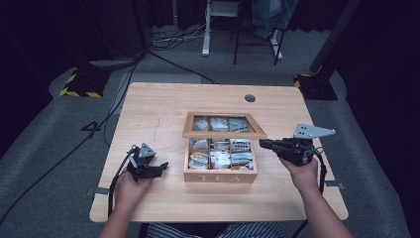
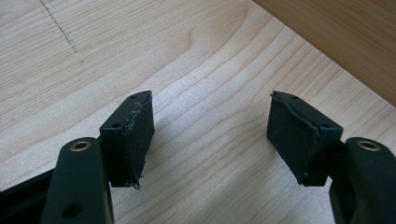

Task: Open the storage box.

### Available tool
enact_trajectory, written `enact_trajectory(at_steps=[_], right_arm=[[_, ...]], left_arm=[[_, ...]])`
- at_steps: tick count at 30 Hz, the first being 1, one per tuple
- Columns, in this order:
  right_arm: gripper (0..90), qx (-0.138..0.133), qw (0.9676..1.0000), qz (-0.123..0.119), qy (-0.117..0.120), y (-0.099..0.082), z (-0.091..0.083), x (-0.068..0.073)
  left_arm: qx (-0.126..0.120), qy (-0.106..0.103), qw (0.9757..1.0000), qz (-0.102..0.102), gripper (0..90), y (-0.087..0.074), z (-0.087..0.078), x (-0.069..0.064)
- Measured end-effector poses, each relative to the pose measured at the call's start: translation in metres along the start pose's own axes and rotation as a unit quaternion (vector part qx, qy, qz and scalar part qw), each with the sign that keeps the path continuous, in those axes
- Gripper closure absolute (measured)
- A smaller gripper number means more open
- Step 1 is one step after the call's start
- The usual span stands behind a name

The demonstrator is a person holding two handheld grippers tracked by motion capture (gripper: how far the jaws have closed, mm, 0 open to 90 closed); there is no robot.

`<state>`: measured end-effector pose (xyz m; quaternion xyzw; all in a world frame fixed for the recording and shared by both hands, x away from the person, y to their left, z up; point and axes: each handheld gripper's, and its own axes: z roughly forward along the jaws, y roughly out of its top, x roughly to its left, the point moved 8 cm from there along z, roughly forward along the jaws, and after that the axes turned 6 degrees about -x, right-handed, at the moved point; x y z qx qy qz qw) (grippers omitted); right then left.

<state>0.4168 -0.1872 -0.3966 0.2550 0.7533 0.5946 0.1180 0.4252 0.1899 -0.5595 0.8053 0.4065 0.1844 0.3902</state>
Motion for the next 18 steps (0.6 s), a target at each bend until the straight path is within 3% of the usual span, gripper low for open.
enact_trajectory(at_steps=[18], right_arm=[[90.0, -0.02, 0.9997, -0.013, -0.009, 0.039, 0.016, -0.019]], left_arm=[[-0.002, 0.013, 0.9998, -0.014, 32.0, 0.0, 0.001, 0.002]])
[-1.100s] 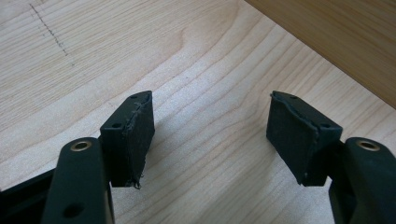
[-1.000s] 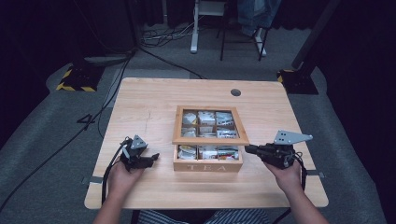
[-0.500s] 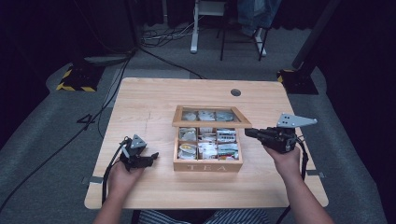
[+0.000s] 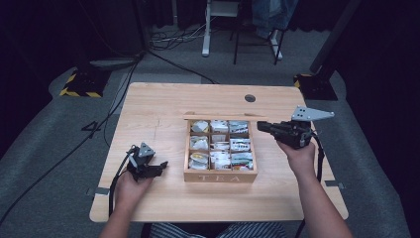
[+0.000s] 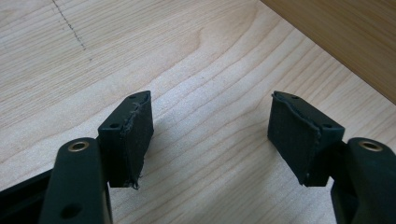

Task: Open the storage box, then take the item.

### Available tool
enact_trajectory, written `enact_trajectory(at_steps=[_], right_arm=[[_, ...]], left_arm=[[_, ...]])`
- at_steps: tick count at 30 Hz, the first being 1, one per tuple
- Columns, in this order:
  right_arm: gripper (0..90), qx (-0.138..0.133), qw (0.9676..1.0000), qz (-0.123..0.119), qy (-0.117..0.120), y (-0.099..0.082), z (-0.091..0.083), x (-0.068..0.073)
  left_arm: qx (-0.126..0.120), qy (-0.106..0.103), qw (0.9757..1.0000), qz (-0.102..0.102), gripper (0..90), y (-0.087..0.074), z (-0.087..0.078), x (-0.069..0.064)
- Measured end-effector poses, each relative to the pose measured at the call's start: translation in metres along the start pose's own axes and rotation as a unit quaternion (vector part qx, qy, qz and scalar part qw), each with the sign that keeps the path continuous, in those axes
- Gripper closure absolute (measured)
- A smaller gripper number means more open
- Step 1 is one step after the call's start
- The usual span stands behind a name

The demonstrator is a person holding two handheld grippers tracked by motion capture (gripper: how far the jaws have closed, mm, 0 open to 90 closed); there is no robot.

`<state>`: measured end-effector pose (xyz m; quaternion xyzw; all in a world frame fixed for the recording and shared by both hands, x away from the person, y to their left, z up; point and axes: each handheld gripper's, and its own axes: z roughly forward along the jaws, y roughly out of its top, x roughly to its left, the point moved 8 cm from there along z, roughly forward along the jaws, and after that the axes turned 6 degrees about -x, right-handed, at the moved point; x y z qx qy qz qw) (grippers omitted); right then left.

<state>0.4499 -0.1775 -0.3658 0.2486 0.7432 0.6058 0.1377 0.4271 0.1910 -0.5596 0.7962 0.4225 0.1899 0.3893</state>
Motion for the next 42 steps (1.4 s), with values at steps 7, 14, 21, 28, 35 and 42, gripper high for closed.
enact_trajectory(at_steps=[7, 14, 21, 28, 35, 42], right_arm=[[90.0, -0.006, 1.0, -0.006, -0.001, 0.006, 0.009, -0.008], [90.0, 0.004, 0.9999, -0.008, -0.011, 0.001, 0.017, -0.018], [90.0, 0.001, 0.9997, -0.006, -0.025, 0.001, 0.021, -0.025], [90.0, -0.033, 0.9985, 0.012, -0.041, 0.011, 0.015, -0.036], [90.0, -0.018, 0.9987, 0.002, -0.049, 0.006, 0.021, -0.036], [90.0, -0.021, 0.9984, 0.005, -0.052, 0.007, 0.016, -0.037]], left_arm=[[-0.001, 0.004, 1.0, -0.004, 31.5, 0.0, 0.0, 0.001], [0.0, 0.008, 1.0, -0.006, 30.6, 0.0, 0.0, 0.001], [0.002, 0.015, 0.9998, -0.011, 30.6, 0.0, 0.0, 0.003], [0.001, 0.021, 0.9997, -0.013, 30.6, -0.001, -0.001, 0.003], [0.001, 0.021, 0.9997, -0.012, 30.6, -0.001, -0.001, 0.003], [0.002, 0.017, 0.9998, -0.008, 31.2, -0.002, -0.002, 0.003]])
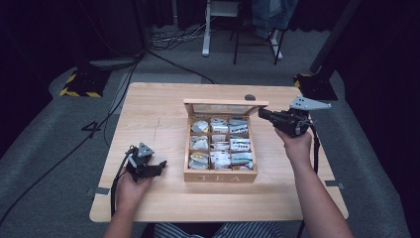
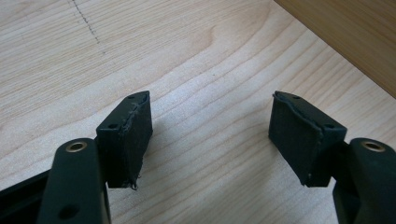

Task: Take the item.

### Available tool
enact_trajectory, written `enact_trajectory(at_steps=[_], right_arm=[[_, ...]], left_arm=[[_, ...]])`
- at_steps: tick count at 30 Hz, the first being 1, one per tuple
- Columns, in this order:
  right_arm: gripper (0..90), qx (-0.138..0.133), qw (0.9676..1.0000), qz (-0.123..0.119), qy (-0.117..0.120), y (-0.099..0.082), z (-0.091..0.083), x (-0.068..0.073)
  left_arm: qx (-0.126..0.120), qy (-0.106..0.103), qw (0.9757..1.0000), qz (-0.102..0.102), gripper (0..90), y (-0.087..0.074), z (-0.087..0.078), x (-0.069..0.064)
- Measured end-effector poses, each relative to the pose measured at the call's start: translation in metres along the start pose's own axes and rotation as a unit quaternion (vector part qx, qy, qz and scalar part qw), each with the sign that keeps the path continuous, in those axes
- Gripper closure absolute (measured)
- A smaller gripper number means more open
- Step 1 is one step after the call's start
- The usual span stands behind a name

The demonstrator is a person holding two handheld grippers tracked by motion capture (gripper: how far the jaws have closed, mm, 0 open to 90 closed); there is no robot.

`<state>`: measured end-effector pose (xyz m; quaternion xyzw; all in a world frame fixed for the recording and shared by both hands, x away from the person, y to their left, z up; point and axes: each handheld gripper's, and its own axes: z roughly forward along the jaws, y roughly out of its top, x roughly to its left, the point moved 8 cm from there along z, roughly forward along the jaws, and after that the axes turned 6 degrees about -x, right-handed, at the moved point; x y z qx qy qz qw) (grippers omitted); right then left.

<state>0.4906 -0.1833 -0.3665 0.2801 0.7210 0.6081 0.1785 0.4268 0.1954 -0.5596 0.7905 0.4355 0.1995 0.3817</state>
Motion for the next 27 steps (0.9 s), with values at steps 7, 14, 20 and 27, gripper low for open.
enact_trajectory(at_steps=[7, 14, 20, 27], right_arm=[[90.0, -0.003, 1.0, 0.004, 0.004, 0.0, 0.0, -0.001], [90.0, -0.003, 1.0, 0.005, 0.006, -0.001, 0.002, -0.003], [90.0, -0.002, 1.0, 0.006, 0.005, -0.001, 0.002, -0.003], [90.0, -0.005, 1.0, 0.006, 0.003, 0.0, 0.002, -0.003]], left_arm=[[0.015, -0.006, 0.9999, 0.003, 40.5, -0.001, -0.005, -0.003], [0.012, -0.033, 0.9994, -0.002, 46.2, 0.006, -0.028, -0.005], [-0.012, -0.076, 0.997, -0.002, 46.5, 0.024, -0.051, -0.014], [-0.015, -0.102, 0.9935, 0.048, 46.4, 0.049, -0.063, -0.034]])
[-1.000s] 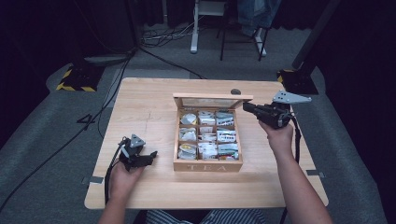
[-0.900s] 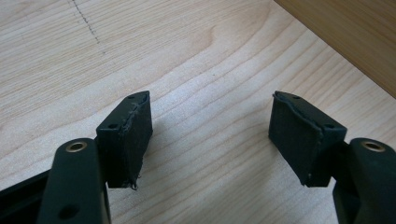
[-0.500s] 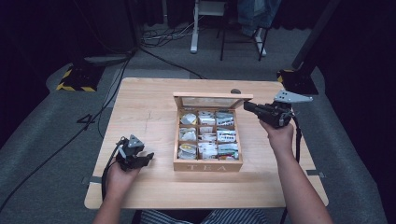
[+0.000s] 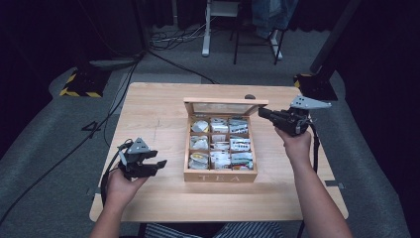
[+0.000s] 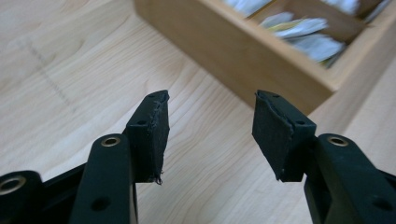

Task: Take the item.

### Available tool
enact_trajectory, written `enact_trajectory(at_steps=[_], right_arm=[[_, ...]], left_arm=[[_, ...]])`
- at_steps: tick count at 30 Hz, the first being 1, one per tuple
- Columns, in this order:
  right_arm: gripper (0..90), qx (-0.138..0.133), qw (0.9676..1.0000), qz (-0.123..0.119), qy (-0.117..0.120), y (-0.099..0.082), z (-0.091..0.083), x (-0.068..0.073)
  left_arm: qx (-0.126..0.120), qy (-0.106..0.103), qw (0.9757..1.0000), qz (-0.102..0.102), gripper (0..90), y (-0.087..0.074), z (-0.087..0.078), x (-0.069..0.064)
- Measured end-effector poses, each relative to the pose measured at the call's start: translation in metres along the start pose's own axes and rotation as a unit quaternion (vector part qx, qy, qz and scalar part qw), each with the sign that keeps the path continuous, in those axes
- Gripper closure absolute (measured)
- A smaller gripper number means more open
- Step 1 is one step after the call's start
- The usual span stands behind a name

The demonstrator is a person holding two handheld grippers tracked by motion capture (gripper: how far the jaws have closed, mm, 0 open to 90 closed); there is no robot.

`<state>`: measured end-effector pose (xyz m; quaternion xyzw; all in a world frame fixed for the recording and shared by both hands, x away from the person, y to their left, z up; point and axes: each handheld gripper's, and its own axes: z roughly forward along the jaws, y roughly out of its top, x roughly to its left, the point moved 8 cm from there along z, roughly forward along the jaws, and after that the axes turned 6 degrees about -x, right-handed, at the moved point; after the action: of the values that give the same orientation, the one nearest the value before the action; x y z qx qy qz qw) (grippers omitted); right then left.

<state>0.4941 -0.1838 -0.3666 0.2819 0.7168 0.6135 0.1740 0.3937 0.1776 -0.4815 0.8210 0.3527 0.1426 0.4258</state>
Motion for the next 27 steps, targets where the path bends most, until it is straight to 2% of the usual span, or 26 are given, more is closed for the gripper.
enact_trajectory(at_steps=[1, 4, 8, 16, 17, 18, 19, 20, 22, 24, 25, 27], right_arm=[[90.0, -0.001, 1.0, 0.001, 0.001, 0.0, 0.0, -0.001], [90.0, -0.005, 1.0, 0.002, 0.004, 0.001, 0.001, -0.001], [90.0, -0.006, 0.9999, 0.005, 0.007, 0.001, 0.001, -0.003], [90.0, -0.006, 0.9999, 0.007, 0.007, 0.0, 0.001, -0.005], [90.0, -0.006, 0.9999, 0.006, 0.007, 0.0, 0.002, -0.004], [90.0, -0.006, 0.9999, 0.006, 0.007, 0.0, 0.002, -0.004], [90.0, -0.006, 0.9999, 0.007, 0.007, 0.0, 0.002, -0.004], [90.0, -0.006, 0.9999, 0.007, 0.007, 0.0, 0.002, -0.004], [90.0, -0.005, 0.9999, 0.007, 0.007, 0.0, 0.001, -0.004], [90.0, -0.005, 0.9999, 0.006, 0.007, 0.0, 0.001, -0.004], [90.0, -0.005, 0.9999, 0.007, 0.007, 0.0, 0.001, -0.004], [90.0, -0.005, 0.9999, 0.007, 0.007, 0.0, 0.001, -0.004]], left_arm=[[0.002, -0.01, 0.9998, 0.014, 46.5, 0.007, -0.001, -0.006], [0.004, -0.022, 0.9993, 0.029, 46.2, 0.017, 0.0, -0.017], [0.002, -0.033, 0.9988, 0.036, 46.2, 0.024, -0.001, -0.026], [-0.007, -0.052, 0.9969, 0.058, 46.9, 0.052, -0.001, -0.046], [-0.005, -0.057, 0.9962, 0.065, 47.5, 0.059, 0.0, -0.052], [-0.005, -0.057, 0.9962, 0.065, 47.7, 0.059, 0.0, -0.052], [-0.008, -0.07, 0.9951, 0.07, 48.0, 0.065, 0.002, -0.058], [-0.008, -0.07, 0.9951, 0.07, 48.2, 0.065, 0.002, -0.058], [-0.01, -0.092, 0.9929, 0.076, 48.2, 0.075, 0.007, -0.07], [-0.011, -0.097, 0.9923, 0.076, 48.2, 0.078, 0.008, -0.072], [-0.011, -0.106, 0.9909, 0.082, 48.1, 0.085, 0.012, -0.079], [-0.01, -0.11, 0.9901, 0.086, 48.1, 0.089, 0.014, -0.082]])
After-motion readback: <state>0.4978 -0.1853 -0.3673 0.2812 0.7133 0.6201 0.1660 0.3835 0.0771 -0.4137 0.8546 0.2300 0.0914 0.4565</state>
